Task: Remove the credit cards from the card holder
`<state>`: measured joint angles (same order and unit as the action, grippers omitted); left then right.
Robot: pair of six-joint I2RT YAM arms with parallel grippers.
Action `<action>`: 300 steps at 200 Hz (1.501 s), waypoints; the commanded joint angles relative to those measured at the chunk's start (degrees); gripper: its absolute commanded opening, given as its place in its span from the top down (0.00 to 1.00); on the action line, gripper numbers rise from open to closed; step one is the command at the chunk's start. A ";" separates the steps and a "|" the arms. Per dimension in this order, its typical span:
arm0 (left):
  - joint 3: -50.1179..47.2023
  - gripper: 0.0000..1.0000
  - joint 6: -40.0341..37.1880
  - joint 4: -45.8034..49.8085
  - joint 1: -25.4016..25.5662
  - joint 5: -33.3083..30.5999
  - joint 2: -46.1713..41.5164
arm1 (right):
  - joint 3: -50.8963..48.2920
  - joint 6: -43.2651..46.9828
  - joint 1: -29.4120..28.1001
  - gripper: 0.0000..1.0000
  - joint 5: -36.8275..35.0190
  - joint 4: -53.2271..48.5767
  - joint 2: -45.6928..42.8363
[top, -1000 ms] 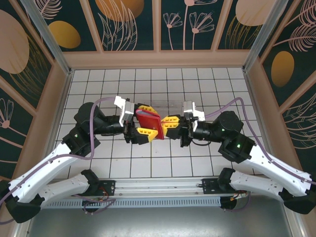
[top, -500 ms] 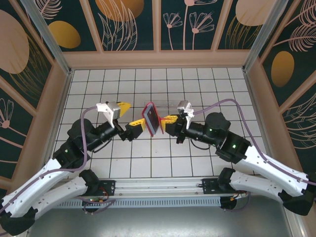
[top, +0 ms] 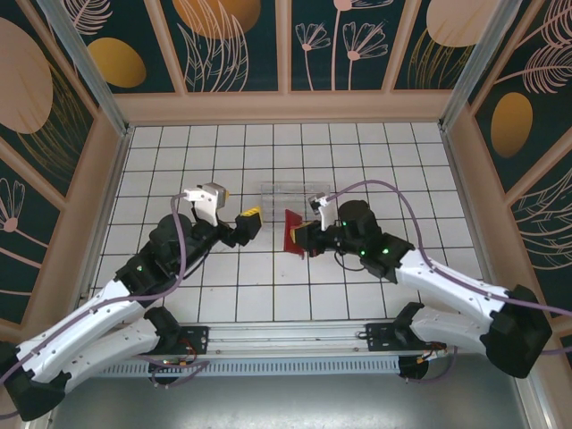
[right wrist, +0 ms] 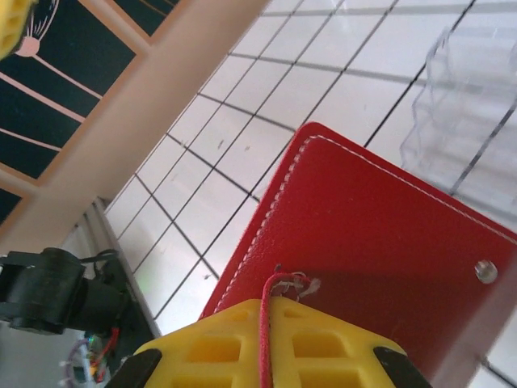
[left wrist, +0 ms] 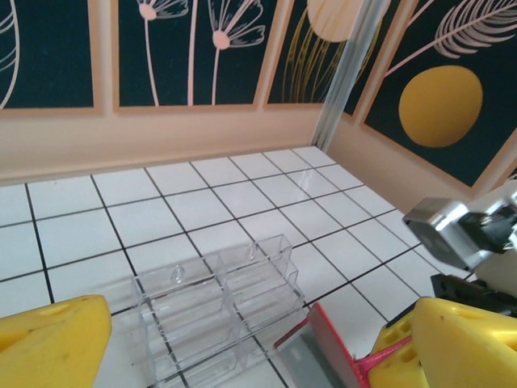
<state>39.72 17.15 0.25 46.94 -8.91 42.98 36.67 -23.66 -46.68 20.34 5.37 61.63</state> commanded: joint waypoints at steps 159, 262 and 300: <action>0.79 0.12 2.91 -3.41 -0.01 10.26 17.22 | -17.97 -15.31 14.99 1.00 3.23 1.04 3.93; 7.70 0.19 7.28 6.27 -0.01 4.63 28.28 | -10.92 -22.01 17.03 0.47 -24.41 -23.25 -7.79; 11.65 0.26 12.21 8.19 -0.06 7.14 38.38 | -6.53 -21.85 17.19 0.56 -13.75 -16.62 -6.56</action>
<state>48.60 25.12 4.80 46.94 -2.39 76.73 26.70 -44.56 -29.69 1.91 -13.91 53.08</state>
